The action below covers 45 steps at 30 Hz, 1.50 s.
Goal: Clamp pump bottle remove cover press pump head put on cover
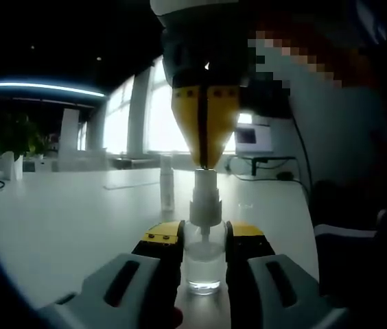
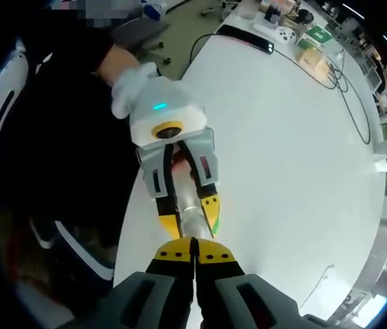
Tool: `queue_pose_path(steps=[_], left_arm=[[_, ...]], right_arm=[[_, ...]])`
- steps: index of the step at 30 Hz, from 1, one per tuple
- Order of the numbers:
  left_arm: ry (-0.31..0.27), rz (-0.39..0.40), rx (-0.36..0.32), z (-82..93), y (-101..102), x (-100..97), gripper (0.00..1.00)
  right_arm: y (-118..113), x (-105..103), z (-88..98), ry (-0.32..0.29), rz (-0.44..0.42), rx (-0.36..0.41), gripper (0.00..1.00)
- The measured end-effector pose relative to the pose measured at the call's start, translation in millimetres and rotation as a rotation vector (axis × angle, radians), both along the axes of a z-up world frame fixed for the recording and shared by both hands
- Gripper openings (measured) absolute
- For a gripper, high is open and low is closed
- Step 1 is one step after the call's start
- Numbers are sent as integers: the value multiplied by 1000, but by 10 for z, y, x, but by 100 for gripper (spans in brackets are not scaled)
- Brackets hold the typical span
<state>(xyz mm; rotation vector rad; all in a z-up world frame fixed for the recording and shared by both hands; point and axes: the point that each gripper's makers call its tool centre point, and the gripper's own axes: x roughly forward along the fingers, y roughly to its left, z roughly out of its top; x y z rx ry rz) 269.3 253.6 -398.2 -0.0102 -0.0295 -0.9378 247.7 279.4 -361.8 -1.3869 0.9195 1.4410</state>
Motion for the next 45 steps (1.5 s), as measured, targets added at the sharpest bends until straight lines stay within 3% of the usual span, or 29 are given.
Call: queue_pose_path(steps=[12,19,45], left_arm=[[0,1,0,-2,-5,-2,15],[-3,1,1,6,-5,-4,15],[-5,1,0,7,-14,-4,15]], right_arm=[[-3,2,-67,22,-32,8,0],[-1,-20,-33,-13,22,-8,0],[-5,-5,3,-7,16,-4,0]])
